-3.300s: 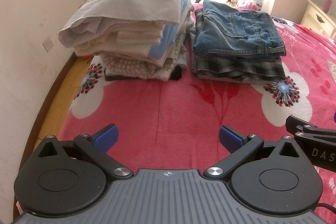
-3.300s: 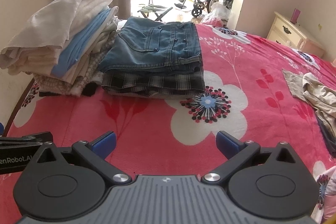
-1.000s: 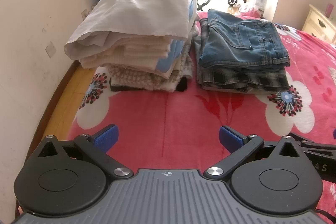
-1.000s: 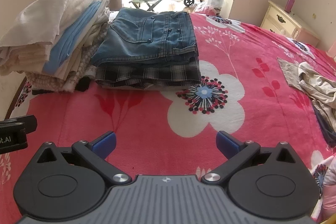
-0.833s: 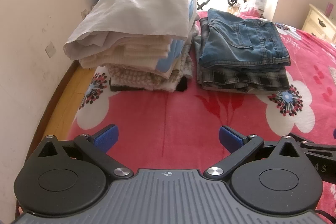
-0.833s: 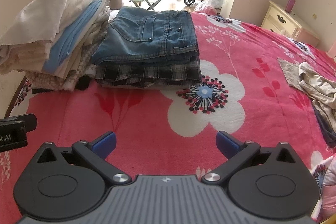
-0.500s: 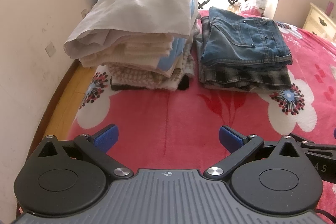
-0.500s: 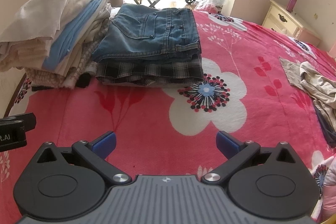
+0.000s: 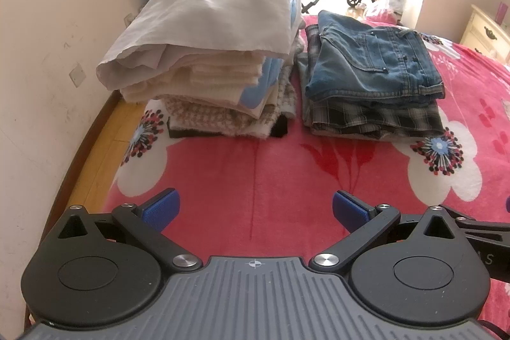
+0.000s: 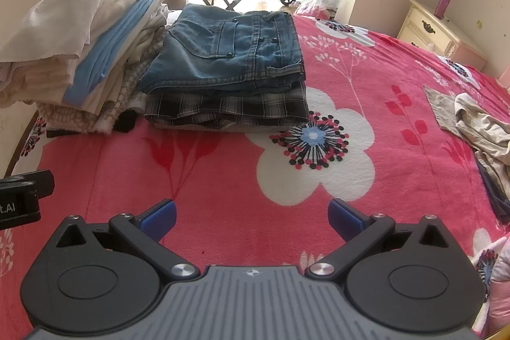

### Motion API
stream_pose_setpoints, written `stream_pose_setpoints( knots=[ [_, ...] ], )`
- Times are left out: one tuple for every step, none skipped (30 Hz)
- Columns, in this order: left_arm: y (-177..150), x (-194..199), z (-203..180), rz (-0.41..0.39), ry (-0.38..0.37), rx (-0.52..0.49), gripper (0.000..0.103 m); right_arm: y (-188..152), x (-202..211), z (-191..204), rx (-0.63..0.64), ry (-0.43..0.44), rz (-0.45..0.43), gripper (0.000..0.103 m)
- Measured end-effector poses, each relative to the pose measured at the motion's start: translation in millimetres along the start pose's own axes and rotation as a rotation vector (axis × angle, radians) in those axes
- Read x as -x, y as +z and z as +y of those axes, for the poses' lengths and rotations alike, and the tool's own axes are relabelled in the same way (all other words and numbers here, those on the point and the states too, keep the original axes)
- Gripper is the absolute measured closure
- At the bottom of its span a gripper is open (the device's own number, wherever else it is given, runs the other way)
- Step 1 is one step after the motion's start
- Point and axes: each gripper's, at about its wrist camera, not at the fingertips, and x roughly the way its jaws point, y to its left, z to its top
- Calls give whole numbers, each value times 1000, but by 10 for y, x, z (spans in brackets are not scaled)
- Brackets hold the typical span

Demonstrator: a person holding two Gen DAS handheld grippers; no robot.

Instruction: Fold clothes

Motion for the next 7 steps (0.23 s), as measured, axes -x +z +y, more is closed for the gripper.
stream_pose_setpoints(
  knots=[
    [-2, -1, 1, 0, 0, -1, 0, -2, 0, 2, 0, 0, 0, 0],
    [-4, -2, 0, 1, 1, 0, 0, -5, 0, 3, 0, 0, 1, 0],
    [-6, -4, -1, 2, 1, 0, 0, -7, 0, 5, 1, -1, 1, 0],
    [-7, -6, 1, 3, 1, 1, 0, 2, -18, 14, 1, -1, 3, 0],
    [-7, -8, 3, 3, 1, 1, 0, 4, -23, 20, 1, -1, 3, 0],
    [-7, -9, 6, 4, 2, 1, 0, 2, -25, 23, 2, -1, 4, 0],
    [-7, -11, 10, 4, 2, 2, 0, 1, -27, 26, 3, -2, 5, 0]
  ],
)
